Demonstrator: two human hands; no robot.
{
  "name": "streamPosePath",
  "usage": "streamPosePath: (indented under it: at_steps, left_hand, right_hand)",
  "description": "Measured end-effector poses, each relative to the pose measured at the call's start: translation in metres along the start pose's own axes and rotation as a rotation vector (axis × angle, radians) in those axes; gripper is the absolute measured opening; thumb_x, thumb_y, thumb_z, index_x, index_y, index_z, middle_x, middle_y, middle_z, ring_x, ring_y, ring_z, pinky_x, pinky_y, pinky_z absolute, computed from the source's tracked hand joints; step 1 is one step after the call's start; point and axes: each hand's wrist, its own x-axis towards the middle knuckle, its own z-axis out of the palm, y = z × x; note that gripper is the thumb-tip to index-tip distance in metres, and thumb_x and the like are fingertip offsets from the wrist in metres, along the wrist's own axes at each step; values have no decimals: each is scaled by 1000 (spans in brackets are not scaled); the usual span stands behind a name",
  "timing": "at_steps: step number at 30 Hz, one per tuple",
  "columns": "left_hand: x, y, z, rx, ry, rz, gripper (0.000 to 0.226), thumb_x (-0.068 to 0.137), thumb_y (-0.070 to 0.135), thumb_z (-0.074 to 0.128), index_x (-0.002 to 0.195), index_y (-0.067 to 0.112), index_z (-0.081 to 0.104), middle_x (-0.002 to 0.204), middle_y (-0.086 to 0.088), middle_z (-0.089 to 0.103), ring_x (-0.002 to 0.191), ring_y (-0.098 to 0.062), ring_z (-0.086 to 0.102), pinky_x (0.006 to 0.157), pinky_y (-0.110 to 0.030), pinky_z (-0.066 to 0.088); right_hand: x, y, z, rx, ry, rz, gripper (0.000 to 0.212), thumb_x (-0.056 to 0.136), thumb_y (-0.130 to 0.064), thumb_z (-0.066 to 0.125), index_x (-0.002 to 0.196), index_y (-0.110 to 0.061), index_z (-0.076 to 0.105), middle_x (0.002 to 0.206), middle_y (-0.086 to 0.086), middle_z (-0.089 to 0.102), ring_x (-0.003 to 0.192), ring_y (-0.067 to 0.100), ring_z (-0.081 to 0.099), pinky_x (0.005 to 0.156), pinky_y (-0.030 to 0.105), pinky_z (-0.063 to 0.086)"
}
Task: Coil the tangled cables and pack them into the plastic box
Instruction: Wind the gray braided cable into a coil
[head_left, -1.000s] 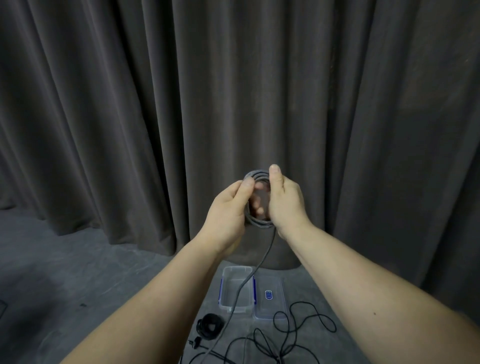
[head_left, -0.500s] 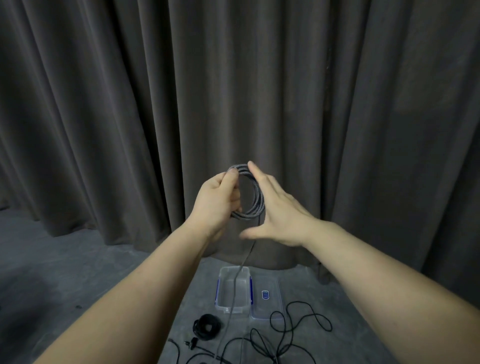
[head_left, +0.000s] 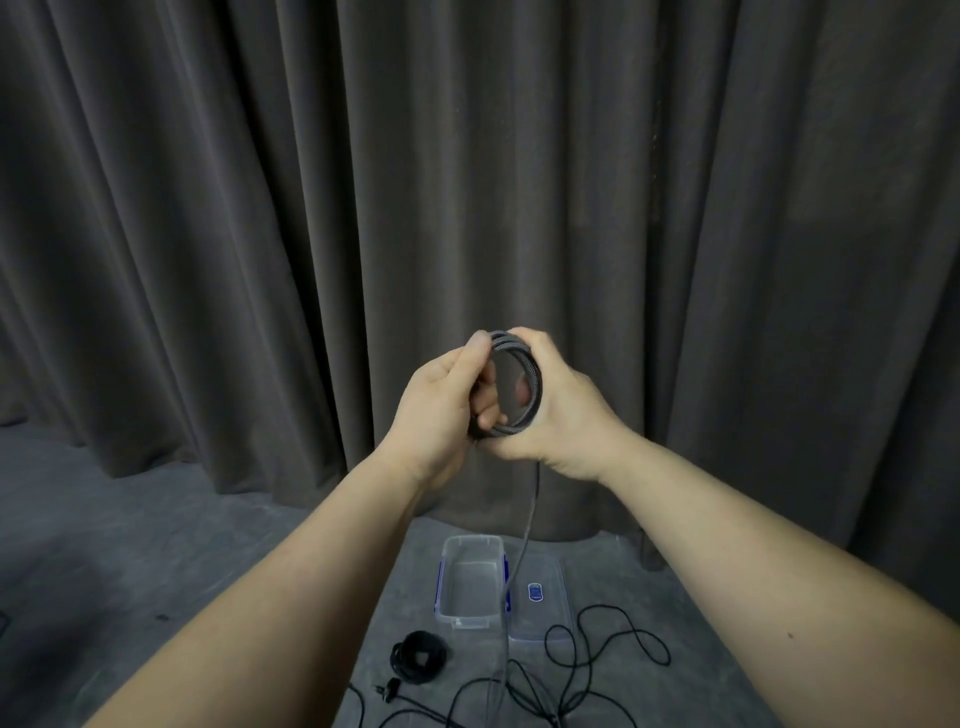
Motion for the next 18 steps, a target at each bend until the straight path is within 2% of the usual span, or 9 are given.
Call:
streamPosePath:
  at_steps: [3,5,7,8,10,12,13,16,18]
  left_hand:
    - [0,1,0,-105,-53,-15,31,98,29,43,73,12,45,50,4,31,43,-9,31,53,-22,41]
    - [3,1,0,-77,23,-15,33,102,26,39,71,15,43,50,6,26,43,-8,24,49,-21,37]
    - [9,4,-3,-110,145,5,34,103,26,40,70,18,43,47,8,25,41,-7,22,45,-21,31]
    - [12,8,-7,-144,210,23,35,103,26,40,69,19,42,46,8,26,40,-7,22,45,-22,27]
    - [21,17,-20,-213,350,59,36,102,26,43,66,21,39,43,10,26,38,-6,21,45,-23,24]
    - [26,24,-35,-270,486,84,37,100,22,46,64,21,38,42,9,26,38,-8,21,46,-23,24]
    - [28,26,-42,-289,551,92,37,99,21,47,64,20,37,42,9,26,38,-8,22,46,-23,24]
    - [32,26,-56,-292,680,115,36,99,18,44,64,18,34,41,9,27,37,-9,23,47,-24,26]
    - [35,21,-62,-210,718,131,35,99,21,43,65,18,36,43,9,33,39,-8,29,50,-26,29]
  right_hand:
    - [2,0,-1,25,12,6,91,56,-27,88,131,-41,37,95,-14,62,82,-3,56,76,16,47]
    - [6,0,2,51,-44,20,104,57,-30,88,141,-40,27,111,-14,62,95,-1,57,88,20,48]
    - [9,5,5,66,-104,50,109,63,-28,87,148,-35,19,114,-13,60,99,0,57,93,21,47]
    - [9,10,5,49,-119,78,100,69,-21,83,147,-32,22,106,-9,63,93,4,59,91,27,50]
    - [4,22,3,37,-124,188,63,80,-7,68,133,-25,39,79,1,62,70,15,59,75,38,54]
    - [-2,33,1,115,-76,315,33,83,3,56,110,-15,48,66,4,54,56,19,55,59,32,50]
    - [-4,37,0,144,-48,357,24,84,4,54,100,-13,49,64,5,53,52,19,54,54,27,47]
    - [-5,42,1,111,8,418,12,91,-7,57,83,-14,53,59,5,56,45,17,52,47,22,42]
    - [-3,40,3,-126,2,367,12,93,-21,58,82,-16,60,63,1,60,55,19,56,55,26,44]
